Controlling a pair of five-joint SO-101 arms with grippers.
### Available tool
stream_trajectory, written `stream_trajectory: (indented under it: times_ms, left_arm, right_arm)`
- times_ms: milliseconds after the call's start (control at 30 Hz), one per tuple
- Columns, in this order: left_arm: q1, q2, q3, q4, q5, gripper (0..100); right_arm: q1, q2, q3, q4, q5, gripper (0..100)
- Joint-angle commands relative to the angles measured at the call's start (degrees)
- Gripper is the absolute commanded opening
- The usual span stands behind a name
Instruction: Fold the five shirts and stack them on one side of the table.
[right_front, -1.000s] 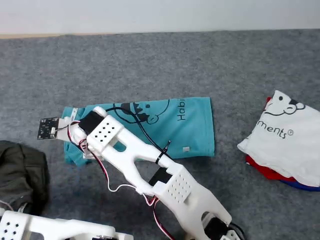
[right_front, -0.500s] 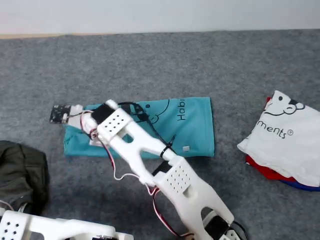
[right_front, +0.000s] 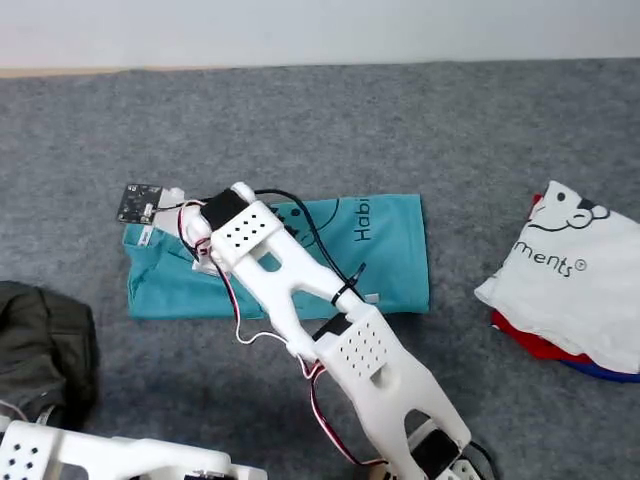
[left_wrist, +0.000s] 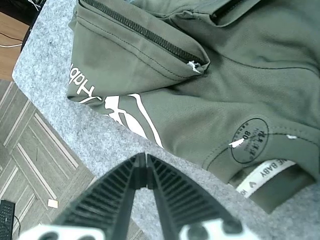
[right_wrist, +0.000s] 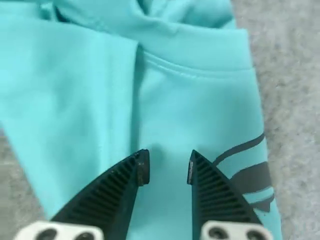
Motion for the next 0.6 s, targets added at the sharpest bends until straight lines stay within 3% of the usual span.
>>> stream_trajectory:
  times_ms: [0, 267, 433, 567]
  left_arm:
    - [0.4, -0.5, -0.3, -1.0, -0.4, 1]
    - [0.4, -0.6, -0.6, -1.0, -0.4, 1]
    - [0.4, -0.6, -0.8, -1.0, -0.4, 1]
    - [0.4, -0.6, -2.0, -1.0, -0.4, 1]
  right_arm:
    - [-3.1, -2.2, -6.3, 4.4, 0.3, 13.9]
    - [-5.0, 1.1, -4.9, 2.6, 0.6, 2.3]
    - [-4.2, 6.1, -6.2, 6.2, 0.4, 1.5]
    - [-4.2, 6.1, -15.3, 11.4, 0.3, 1.5]
